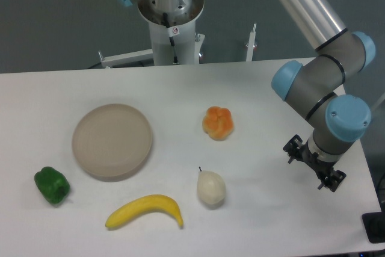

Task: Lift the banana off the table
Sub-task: 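Move the gripper over the yellow banana and lower onto it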

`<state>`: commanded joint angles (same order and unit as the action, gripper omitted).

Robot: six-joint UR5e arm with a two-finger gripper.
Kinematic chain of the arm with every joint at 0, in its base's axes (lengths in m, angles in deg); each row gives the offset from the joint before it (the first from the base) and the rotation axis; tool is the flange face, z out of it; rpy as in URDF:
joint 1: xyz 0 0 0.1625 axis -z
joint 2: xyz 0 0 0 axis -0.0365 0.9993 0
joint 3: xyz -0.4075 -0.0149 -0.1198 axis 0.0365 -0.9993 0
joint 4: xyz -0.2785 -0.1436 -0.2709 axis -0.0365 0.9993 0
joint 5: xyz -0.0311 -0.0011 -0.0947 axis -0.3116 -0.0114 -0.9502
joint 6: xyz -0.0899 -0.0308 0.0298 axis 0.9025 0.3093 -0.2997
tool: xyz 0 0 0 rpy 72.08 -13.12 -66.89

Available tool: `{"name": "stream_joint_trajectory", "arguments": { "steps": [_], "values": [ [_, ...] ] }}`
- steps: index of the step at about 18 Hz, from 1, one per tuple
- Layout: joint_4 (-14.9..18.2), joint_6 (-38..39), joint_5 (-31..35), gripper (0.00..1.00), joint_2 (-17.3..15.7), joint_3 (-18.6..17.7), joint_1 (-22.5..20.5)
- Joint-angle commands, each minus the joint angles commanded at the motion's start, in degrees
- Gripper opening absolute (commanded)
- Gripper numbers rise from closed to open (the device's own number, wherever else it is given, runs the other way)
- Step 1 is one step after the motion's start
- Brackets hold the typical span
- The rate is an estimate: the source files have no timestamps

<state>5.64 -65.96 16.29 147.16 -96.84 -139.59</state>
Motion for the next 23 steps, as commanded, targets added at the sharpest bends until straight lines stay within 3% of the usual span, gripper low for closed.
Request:
{"name": "stream_joint_trajectory", "arguments": {
  "steps": [11,13,15,19,23],
  "values": [
    [1.1,-1.8,-0.4,1.0,-0.7,-1.0,1.2],
    [1.1,2.0,-2.3,1.0,-0.7,-0.9,3.1],
    [0.8,9.5,-8.6,1.0,-1.0,-0.5,4.9],
    [0.7,14.6,-8.9,1.0,-2.2,-0.5,8.6],
    [0.4,14.9,-8.6,1.0,-2.5,-1.8,12.0]
  ]
}}
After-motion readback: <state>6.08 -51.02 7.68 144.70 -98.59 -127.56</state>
